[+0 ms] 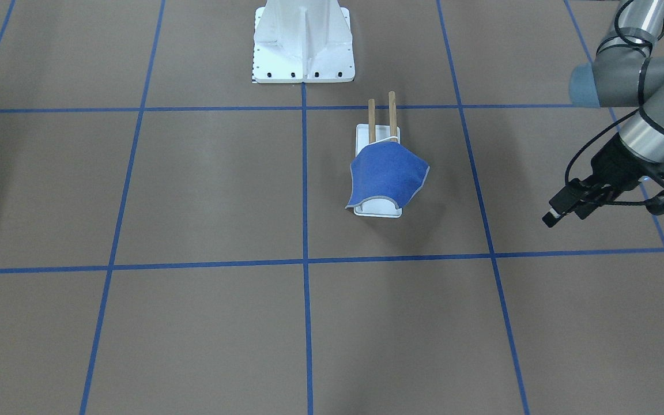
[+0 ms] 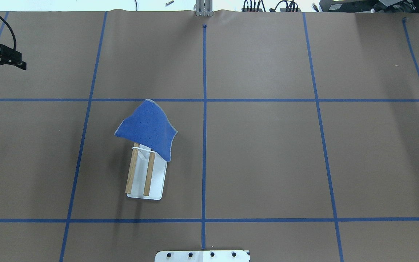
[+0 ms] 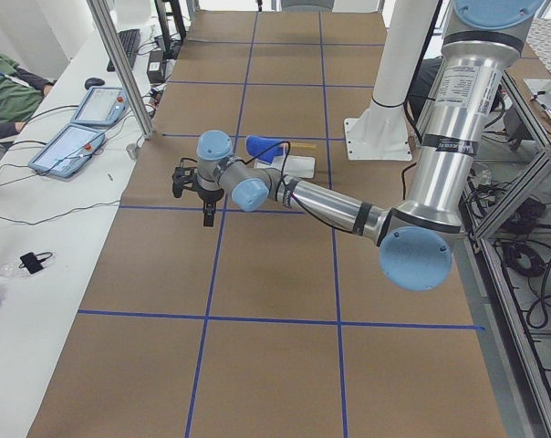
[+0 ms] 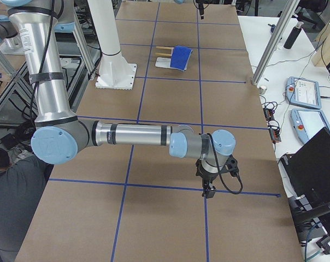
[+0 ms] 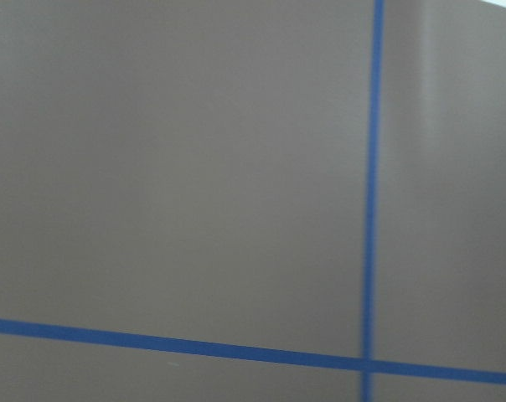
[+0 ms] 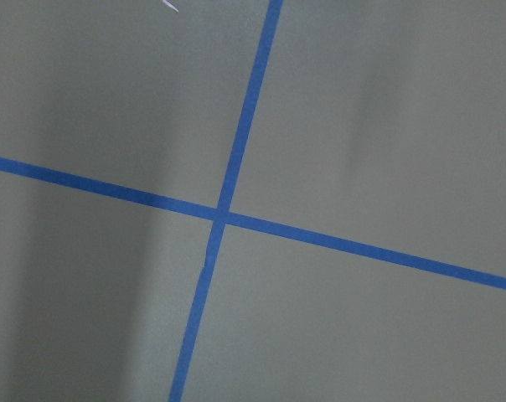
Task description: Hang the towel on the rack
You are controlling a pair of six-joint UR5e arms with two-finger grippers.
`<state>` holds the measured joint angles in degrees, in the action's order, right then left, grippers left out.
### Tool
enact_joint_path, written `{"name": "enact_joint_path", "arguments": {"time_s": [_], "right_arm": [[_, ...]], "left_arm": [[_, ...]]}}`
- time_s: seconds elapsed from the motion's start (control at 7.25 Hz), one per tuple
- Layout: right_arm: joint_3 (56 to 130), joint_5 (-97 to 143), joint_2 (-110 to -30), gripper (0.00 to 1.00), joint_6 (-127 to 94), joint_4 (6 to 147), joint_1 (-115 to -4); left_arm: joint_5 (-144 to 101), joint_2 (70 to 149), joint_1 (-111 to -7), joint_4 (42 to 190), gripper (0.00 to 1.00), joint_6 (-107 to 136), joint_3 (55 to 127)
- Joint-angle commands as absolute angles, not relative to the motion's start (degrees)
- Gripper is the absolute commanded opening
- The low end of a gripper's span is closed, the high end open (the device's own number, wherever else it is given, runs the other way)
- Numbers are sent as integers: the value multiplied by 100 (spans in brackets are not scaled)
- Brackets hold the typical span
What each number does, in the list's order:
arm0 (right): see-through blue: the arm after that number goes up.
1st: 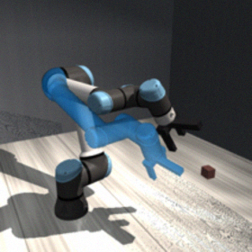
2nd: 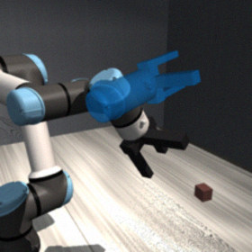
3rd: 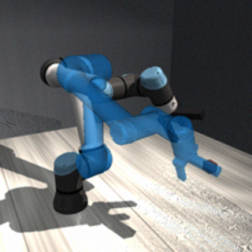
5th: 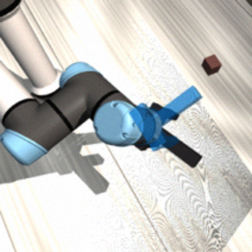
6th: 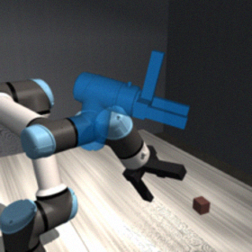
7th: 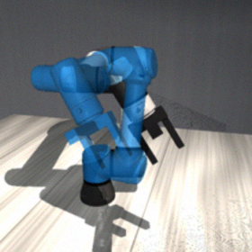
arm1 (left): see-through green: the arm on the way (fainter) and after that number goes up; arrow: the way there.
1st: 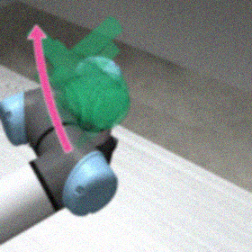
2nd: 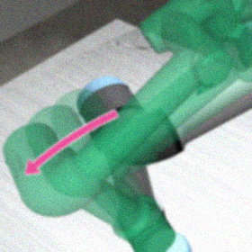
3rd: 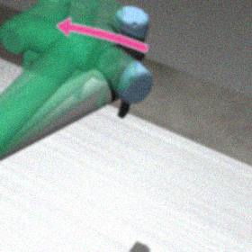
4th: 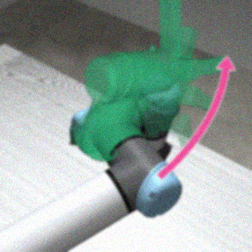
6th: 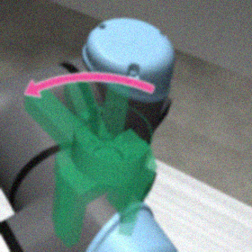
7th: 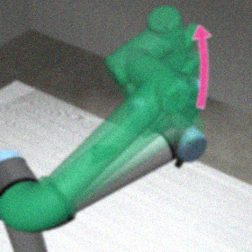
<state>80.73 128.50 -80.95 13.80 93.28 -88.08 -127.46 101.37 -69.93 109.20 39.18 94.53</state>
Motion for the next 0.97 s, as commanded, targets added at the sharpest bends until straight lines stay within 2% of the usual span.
{"name": "enact_joint_path", "arguments": {"time_s": [0.0, 0.28, 0.41, 0.83], "right_arm": [[8042, 12841, -8156, 100, 1371, 9334, -8824], [8042, 12832, -8147, 100, 1362, 9334, -8824], [8042, 12832, -8147, 100, 1362, 9334, -8824], [8051, 12841, -8147, 100, 1362, 9325, -8824]], "left_arm": [[-12770, 9854, -7696, 9681, 97, 1365, 9440], [-12745, 9372, -8163, 9203, 98, 415, 9300], [-12779, 9265, -8330, 9307, 98, 387, 8986], [-13638, 8958, -8990, 9202, 98, 439, 9148]]}}
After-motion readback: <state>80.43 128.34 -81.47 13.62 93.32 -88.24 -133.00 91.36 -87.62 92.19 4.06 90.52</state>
